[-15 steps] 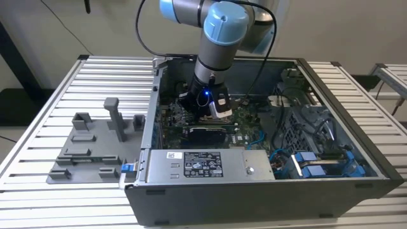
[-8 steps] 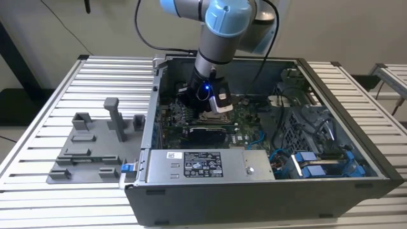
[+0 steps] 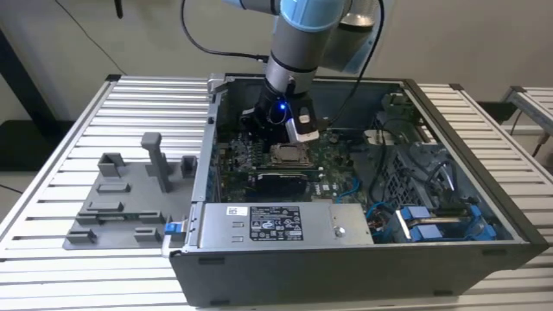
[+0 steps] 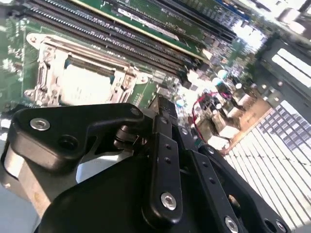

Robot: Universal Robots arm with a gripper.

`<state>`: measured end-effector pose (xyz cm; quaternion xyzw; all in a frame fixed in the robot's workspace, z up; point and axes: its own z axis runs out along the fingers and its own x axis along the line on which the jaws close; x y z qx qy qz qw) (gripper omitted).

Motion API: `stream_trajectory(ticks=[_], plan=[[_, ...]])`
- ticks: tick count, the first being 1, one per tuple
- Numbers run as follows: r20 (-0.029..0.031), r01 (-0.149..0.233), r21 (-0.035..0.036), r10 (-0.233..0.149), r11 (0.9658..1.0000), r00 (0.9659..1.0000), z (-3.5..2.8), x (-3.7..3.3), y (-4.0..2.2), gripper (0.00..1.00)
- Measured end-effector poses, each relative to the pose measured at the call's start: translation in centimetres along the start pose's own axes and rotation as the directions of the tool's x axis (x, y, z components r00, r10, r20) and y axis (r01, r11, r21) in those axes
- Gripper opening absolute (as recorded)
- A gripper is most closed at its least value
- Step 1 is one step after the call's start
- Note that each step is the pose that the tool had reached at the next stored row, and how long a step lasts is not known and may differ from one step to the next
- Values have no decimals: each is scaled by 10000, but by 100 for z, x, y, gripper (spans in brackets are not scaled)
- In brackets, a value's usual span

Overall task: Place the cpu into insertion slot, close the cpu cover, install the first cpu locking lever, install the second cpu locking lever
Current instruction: 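Install the second cpu locking lever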

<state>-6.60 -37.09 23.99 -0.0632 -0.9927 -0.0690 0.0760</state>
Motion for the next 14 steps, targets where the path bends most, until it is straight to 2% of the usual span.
stream_trajectory(ticks=[5,14], plan=[[6,0,0,0,10000,10000,-205,34,26,11],[5,2,-8,-2,10000,10000,-208,34,26,11]])
